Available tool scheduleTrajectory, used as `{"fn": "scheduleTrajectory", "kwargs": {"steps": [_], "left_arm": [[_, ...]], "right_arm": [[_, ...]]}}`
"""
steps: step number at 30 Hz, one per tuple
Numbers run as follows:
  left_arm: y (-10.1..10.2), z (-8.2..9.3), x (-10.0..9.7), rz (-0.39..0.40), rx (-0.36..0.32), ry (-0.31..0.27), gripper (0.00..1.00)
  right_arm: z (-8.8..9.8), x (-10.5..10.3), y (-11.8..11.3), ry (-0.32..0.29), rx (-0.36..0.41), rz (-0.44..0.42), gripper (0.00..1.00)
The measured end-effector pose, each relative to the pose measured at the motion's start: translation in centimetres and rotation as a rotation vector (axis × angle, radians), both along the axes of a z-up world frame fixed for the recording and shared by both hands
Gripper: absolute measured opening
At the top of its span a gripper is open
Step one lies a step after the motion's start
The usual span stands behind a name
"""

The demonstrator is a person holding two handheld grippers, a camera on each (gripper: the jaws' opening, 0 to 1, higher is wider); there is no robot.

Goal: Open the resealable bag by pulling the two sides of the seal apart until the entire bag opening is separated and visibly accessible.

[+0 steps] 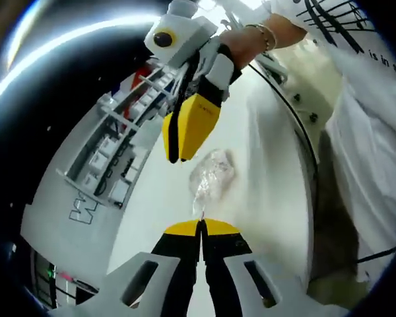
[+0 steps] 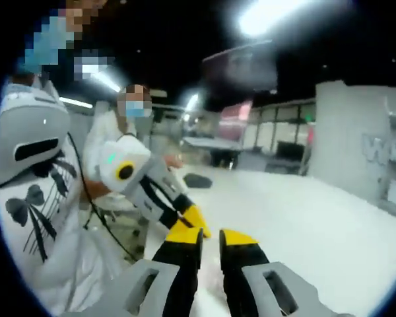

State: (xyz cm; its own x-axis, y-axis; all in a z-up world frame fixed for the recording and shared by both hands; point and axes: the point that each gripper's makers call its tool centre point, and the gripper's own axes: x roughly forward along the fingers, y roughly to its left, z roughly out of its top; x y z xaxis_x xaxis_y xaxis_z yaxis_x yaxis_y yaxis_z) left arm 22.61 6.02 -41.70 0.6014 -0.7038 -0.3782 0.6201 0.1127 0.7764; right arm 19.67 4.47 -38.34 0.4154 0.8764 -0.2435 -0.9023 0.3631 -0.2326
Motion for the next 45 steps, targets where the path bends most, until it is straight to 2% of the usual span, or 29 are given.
{"fn": "scheduleTrajectory", "kwargs": {"steps": [5,12,15,17,21,22,25,26,29,31,36,45], "left_arm": [[-0.3,0.1,0.0,0.003,-0.016,0.014,0.01],[-0.8,0.2,-0.3,-0.004,-0.049,0.023,0.01],[-0.9,0.1,-0.4,-0.011,-0.057,0.024,0.01],[-0.9,0.1,-0.4,-0.013,-0.06,0.025,0.01],[-0.5,0.0,-0.2,-0.002,-0.061,0.016,0.01],[-0.2,0.2,-0.1,0.009,-0.055,-0.002,0.01],[0.3,0.6,0.2,0.028,-0.052,-0.031,0.15],[0.4,0.7,0.3,0.035,-0.052,-0.029,0.16],[0.1,0.8,0.2,0.019,-0.046,-0.045,0.14],[-0.7,1.2,0.1,-0.013,-0.04,-0.069,0.08],[-1.5,1.4,0.3,-0.031,-0.02,-0.089,0.07],[-0.5,1.1,0.3,-0.038,0.035,-0.089,0.05]], "right_arm": [[-1.9,-1.1,0.8,-0.14,-0.182,0.028,0.14],[-2.8,-0.2,1.5,-0.29,-0.324,-0.012,0.13],[-3.8,0.3,1.8,-0.313,-0.365,-0.028,0.06],[-4.1,0.5,1.9,-0.316,-0.37,-0.031,0.0],[-3.8,0.8,1.9,-0.319,-0.347,-0.046,0.0],[-3.3,0.8,1.7,-0.31,-0.318,-0.054,0.0],[-2.8,0.8,1.4,-0.276,-0.267,-0.059,0.0],[-2.7,0.9,1.3,-0.272,-0.259,-0.06,0.0],[-2.5,0.8,1.1,-0.269,-0.24,-0.064,0.0],[-2.4,0.8,1.0,-0.264,-0.226,-0.065,0.0],[-2.0,0.7,0.5,-0.248,-0.193,-0.068,0.0],[-1.8,0.6,0.2,-0.248,-0.173,-0.071,0.0]]}}
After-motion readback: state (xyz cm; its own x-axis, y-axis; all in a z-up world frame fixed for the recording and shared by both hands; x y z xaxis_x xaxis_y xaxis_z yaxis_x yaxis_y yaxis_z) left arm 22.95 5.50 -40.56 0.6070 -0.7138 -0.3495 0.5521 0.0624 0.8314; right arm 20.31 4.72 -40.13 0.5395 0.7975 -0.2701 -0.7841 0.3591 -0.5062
